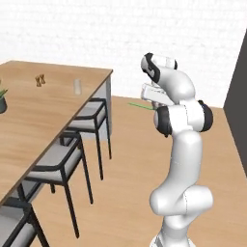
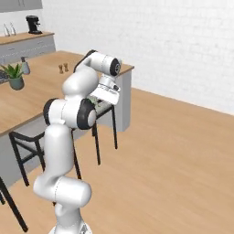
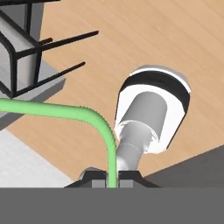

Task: Take a straw from the drawer in front and place it inside the glass cup on the dining counter.

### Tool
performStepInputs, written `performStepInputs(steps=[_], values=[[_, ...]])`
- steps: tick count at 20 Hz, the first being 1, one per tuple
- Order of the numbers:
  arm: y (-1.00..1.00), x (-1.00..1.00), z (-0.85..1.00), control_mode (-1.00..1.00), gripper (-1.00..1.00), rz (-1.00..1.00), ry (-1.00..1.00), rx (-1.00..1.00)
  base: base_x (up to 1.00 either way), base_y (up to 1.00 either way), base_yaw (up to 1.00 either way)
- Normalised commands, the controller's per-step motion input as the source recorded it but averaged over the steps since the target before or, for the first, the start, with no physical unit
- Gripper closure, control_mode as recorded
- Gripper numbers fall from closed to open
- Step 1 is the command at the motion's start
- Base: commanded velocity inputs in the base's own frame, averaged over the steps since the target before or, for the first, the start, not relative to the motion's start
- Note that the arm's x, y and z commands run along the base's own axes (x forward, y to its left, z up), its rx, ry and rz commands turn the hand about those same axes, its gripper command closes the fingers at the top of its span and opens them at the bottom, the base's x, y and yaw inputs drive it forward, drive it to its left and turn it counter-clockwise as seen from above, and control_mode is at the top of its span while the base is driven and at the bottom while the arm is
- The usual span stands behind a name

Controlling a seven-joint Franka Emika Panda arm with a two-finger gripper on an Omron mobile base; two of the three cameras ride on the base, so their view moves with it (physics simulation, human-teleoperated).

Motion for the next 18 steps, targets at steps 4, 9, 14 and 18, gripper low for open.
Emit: performStepInputs(steps=[4,9,14,18], values=[[0.00,0.00,0.00,1.00,1.00,0.00,0.00,0.00,1.00,-0.56,0.31],[0.00,0.00,0.00,1.00,1.00,0.00,0.00,0.00,1.00,-0.57,0.38],[0.00,0.00,0.00,1.00,1.00,0.00,0.00,0.00,1.00,-0.60,0.46],[0.00,0.00,0.00,1.00,1.00,0.00,0.00,0.00,0.99,-0.64,0.49]])
